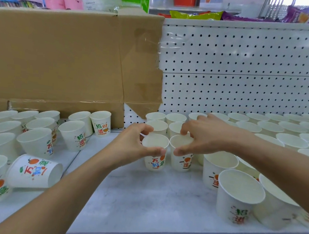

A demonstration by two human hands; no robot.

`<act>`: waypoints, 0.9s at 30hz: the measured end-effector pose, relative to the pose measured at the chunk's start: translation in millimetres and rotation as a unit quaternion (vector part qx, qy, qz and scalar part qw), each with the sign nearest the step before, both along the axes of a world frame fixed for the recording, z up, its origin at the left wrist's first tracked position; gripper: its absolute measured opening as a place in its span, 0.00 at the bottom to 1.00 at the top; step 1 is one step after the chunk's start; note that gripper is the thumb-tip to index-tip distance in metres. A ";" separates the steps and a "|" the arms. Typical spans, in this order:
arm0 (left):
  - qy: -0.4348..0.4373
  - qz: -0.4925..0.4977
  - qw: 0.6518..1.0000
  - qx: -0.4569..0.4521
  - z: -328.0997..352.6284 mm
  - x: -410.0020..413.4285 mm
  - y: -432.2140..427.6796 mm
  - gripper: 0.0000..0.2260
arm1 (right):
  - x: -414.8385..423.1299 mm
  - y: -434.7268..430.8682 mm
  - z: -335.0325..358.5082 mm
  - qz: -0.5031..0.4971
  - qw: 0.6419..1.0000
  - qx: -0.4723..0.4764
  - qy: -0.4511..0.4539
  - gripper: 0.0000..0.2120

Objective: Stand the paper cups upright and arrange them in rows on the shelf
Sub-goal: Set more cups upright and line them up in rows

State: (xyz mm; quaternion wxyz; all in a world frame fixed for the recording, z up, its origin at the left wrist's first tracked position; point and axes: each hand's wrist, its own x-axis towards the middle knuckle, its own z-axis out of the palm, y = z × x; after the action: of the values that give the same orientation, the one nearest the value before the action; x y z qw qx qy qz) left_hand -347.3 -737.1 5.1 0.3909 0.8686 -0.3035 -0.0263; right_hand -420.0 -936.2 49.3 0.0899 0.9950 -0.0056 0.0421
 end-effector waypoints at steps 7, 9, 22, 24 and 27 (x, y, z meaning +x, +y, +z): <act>0.009 0.019 1.000 -0.014 -1.1 -1.8 -5.9 0.34 | -0.8 1.5 -2.1 -0.002 1.000 0.003 -0.029 0.32; 0.007 0.019 1.000 -0.011 -0.3 -1.3 -7.8 0.33 | -0.8 2.1 -3.3 -0.007 0.999 -0.002 -0.031 0.32; -0.147 0.127 0.973 -0.123 -15.9 -63.2 74.4 0.20 | -30.9 111.7 -10.1 0.133 0.955 0.211 -0.161 0.25; -0.187 0.182 0.955 -0.145 -30.3 -74.1 107.8 0.17 | -22.6 142.8 -24.7 0.171 0.941 0.263 -0.126 0.25; -0.247 0.318 0.900 -0.169 -46.8 -78.3 162.6 0.19 | -1.5 186.5 -43.8 0.218 0.922 0.316 -0.051 0.30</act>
State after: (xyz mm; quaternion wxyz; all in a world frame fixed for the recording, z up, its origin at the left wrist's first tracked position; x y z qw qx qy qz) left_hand -425.6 -574.5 -41.7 0.4314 0.8186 -0.0983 0.3663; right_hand -421.5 -749.6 5.5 -0.2415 0.9447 0.1943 0.1074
